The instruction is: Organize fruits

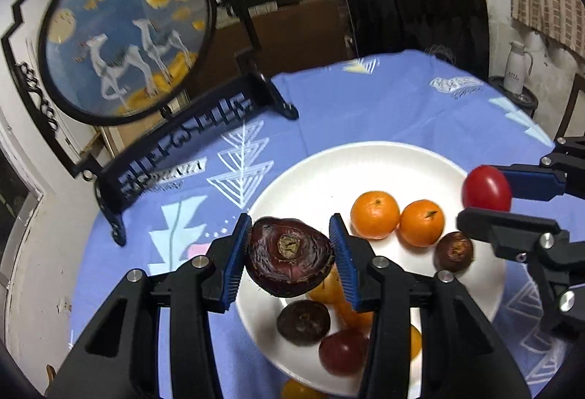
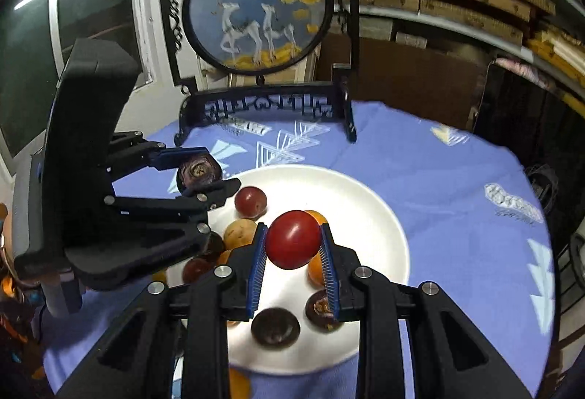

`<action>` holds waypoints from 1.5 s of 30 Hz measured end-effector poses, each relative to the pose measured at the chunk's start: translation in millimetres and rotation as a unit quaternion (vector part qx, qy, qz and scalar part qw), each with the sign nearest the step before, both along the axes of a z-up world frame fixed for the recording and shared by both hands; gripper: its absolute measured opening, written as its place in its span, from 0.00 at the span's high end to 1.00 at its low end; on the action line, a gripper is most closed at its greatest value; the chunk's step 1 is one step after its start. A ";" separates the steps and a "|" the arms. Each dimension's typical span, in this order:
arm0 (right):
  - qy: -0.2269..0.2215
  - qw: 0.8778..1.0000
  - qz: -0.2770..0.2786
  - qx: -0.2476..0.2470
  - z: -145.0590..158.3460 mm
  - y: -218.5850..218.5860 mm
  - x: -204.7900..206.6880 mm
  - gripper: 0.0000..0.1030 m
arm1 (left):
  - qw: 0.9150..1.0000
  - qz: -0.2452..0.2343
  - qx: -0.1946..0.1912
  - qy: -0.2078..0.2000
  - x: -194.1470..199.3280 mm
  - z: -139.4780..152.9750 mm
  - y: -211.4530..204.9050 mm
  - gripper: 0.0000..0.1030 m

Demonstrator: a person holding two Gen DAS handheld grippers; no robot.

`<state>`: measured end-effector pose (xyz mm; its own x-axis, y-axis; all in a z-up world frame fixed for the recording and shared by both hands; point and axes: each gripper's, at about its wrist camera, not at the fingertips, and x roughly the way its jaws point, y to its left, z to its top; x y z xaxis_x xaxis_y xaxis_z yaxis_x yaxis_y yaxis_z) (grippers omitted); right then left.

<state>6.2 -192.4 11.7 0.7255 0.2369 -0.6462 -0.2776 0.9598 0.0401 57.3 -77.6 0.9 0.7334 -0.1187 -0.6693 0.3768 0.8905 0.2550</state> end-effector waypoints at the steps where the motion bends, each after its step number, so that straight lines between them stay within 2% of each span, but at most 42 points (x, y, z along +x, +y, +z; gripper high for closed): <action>1: 0.002 1.000 -0.005 0.002 -4.4 -0.9 3.9 0.71 | 1.000 0.005 0.003 0.001 3.5 -3.5 -0.5 0.51; 2: 0.007 1.000 -0.003 0.008 -7.0 -1.4 6.4 0.64 | 1.000 0.011 0.001 0.002 6.9 -6.0 0.2 0.38; 3: 0.003 1.000 -0.008 0.016 -8.7 -2.7 6.3 0.58 | 1.000 0.016 -0.004 0.000 8.8 -7.6 2.3 0.34; 6: -0.006 0.999 -0.017 0.029 -9.3 -7.7 -0.6 0.47 | 1.000 0.014 -0.002 -0.002 5.6 -10.4 6.6 0.32; 10: -0.007 0.999 -0.024 0.041 -6.6 -15.6 -18.4 0.41 | 1.000 0.017 -0.004 -0.005 -2.0 -9.6 16.8 0.29; 12: -0.004 0.999 -0.022 0.042 -6.9 -17.2 -31.9 0.35 | 1.000 0.019 -0.014 -0.006 -12.9 -6.3 25.9 0.27; 15: 0.004 1.000 -0.009 0.027 -13.3 -12.7 -62.3 0.32 | 1.000 0.016 -0.024 -0.008 -30.4 -3.3 40.0 0.22; 19: 0.009 1.000 0.008 -0.001 -26.4 -3.7 -108.6 0.28 | 1.000 0.007 -0.025 -0.011 -72.9 -5.5 65.1 0.18; 26: 0.033 0.997 0.049 -0.053 -62.7 26.7 -172.6 0.28 | 0.999 -0.013 -0.038 0.018 -146.3 -30.9 110.4 0.15; 30: 0.041 0.996 0.057 -0.061 -71.1 36.6 -183.7 0.28 | 0.998 -0.008 -0.040 0.041 -174.5 -47.3 128.8 0.15; 38: 0.066 0.996 0.002 -0.055 -72.4 29.6 -144.4 0.28 | 0.997 -0.013 -0.052 0.047 -200.0 -52.9 143.5 0.13; 43: 0.093 0.994 0.002 -0.059 -84.5 38.2 -109.8 0.29 | 0.998 -0.020 -0.050 0.046 -202.2 -51.3 140.8 0.12; 44: 0.097 0.994 0.005 -0.058 -87.1 39.6 -106.0 0.34 | 0.997 -0.021 -0.050 0.047 -200.8 -51.4 140.1 0.12; 45: 0.106 0.993 0.011 -0.058 -90.8 42.0 -101.3 0.47 | 0.997 -0.023 -0.048 0.048 -199.7 -51.9 138.6 0.12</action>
